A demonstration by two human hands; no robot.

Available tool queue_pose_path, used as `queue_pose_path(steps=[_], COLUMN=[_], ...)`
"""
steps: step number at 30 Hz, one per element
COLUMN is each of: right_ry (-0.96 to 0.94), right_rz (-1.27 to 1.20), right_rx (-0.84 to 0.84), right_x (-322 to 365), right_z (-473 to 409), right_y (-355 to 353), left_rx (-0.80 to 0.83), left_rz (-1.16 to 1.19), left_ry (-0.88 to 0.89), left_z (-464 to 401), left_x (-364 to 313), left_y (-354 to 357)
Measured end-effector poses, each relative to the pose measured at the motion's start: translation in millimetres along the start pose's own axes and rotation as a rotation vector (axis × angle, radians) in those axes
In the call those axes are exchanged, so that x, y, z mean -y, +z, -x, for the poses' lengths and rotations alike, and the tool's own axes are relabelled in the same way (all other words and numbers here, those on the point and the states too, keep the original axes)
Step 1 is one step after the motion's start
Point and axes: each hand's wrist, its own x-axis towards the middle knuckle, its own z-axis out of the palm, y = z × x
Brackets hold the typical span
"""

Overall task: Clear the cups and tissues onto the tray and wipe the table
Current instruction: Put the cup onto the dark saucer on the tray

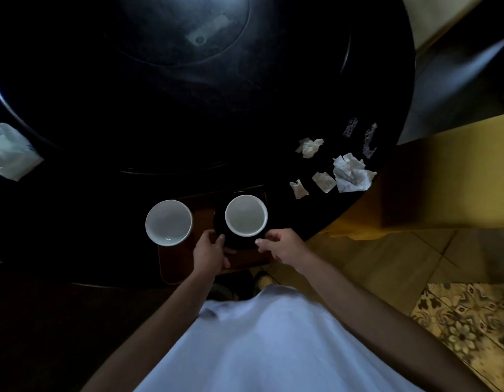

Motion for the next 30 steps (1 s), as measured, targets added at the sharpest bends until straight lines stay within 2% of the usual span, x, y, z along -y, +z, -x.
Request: queue_pose_path(steps=[10, 17, 19, 24, 27, 30], right_ry=[0.012, 0.040, 0.035, 0.007, -0.043, -0.065], right_rz=[-0.056, -0.127, -0.115, -0.074, -0.077, -0.036], right_rx=[0.006, 0.037, 0.043, -0.008, -0.136, -0.331], right_x=[-4, -2, -1, 7, 19, 24], right_z=[6, 20, 26, 41, 48, 48], right_y=[4, -10, -25, -78, -115, -149], left_rx=[-0.030, -0.092, -0.153, -0.289, -0.225, -0.135], left_rz=[-0.031, -0.172, -0.268, -0.421, -0.440, -0.516], left_ry=[-0.001, 0.032, 0.128, 0.530, 0.745, 0.876], left_z=[11, 27, 32, 52, 52, 35], left_x=[-11, -15, -19, -59, -98, -125], left_y=[-1, -3, -10, -22, -15, 2])
